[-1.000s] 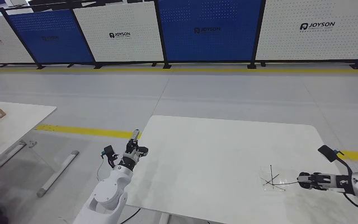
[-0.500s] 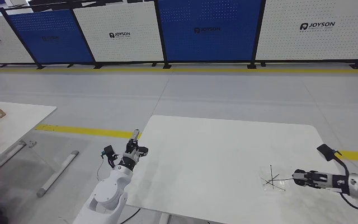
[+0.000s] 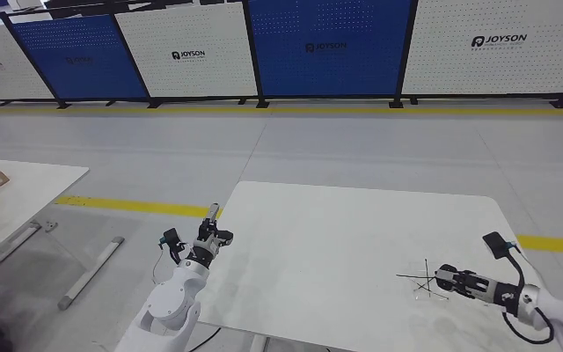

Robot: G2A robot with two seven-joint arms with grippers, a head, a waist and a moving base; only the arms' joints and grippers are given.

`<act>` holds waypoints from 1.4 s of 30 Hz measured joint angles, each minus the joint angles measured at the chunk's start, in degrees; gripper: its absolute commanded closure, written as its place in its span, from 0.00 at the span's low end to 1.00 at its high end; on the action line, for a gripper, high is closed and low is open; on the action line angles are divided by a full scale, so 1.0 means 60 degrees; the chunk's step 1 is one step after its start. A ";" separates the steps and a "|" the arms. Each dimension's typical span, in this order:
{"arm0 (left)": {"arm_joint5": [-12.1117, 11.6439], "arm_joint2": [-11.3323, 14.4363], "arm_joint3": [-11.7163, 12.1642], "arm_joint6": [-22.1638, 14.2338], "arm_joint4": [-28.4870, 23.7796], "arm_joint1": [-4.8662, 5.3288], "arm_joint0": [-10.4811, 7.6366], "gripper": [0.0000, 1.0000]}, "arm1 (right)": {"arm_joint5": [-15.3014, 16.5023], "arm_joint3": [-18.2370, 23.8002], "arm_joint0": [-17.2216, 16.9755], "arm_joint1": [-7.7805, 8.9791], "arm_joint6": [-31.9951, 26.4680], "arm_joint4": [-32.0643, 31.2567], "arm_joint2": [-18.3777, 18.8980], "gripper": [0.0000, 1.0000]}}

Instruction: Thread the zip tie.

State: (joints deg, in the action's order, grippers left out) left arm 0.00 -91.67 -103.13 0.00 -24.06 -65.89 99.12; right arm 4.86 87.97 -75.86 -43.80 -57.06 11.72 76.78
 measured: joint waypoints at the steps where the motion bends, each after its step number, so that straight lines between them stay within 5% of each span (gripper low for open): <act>1: 0.0000 0.0000 0.0000 0.0000 0.0000 0.0000 0.0000 0.00 | 0.0004 -0.0002 0.0001 0.0000 -0.0002 0.0003 0.0001 1.00; 9: 0.0000 0.0000 0.0000 0.0000 0.0000 0.0000 0.0000 0.00 | 0.0002 0.0077 -0.0024 -0.0012 0.0095 -0.0090 -0.0047 1.00; 15: 0.0000 0.0000 0.0000 0.0000 0.0000 0.0000 0.0000 0.00 | 0.0670 0.0989 -0.0266 -0.0180 0.2100 -0.0395 -0.0215 1.00; 19: 0.0000 0.0000 0.0000 0.0000 0.0000 0.0000 0.0000 0.00 | 0.0882 0.1763 -0.0549 -0.0265 0.3805 -0.2169 -0.0489 1.00; 30: 0.0049 0.0024 -0.0026 -0.0111 -0.0019 0.0000 -0.0042 0.00 | 0.0863 0.1757 -0.0540 -0.0263 0.3778 -0.2010 -0.0488 1.00; 34: 0.0610 0.0076 -0.0559 -0.1566 -0.0189 0.0062 -0.0056 0.00 | 0.0863 0.1757 -0.0540 -0.0263 0.3779 -0.2010 -0.0489 1.00; 39: 0.2565 0.0309 -0.0883 -0.4270 -0.0083 0.0239 -0.0312 0.00 | 0.0864 0.1757 -0.0540 -0.0263 0.3779 -0.2009 -0.0489 1.00; 42: 0.3170 0.0940 -0.0631 -0.4240 0.0776 0.0235 -0.0619 0.00 | 0.0864 0.1757 -0.0540 -0.0263 0.3779 -0.2009 -0.0489 1.00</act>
State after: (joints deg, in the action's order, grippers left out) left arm 19.02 -86.03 -106.92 -25.44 -19.41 -64.48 95.41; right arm 10.04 98.51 -79.11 -45.38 -34.39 -0.33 73.85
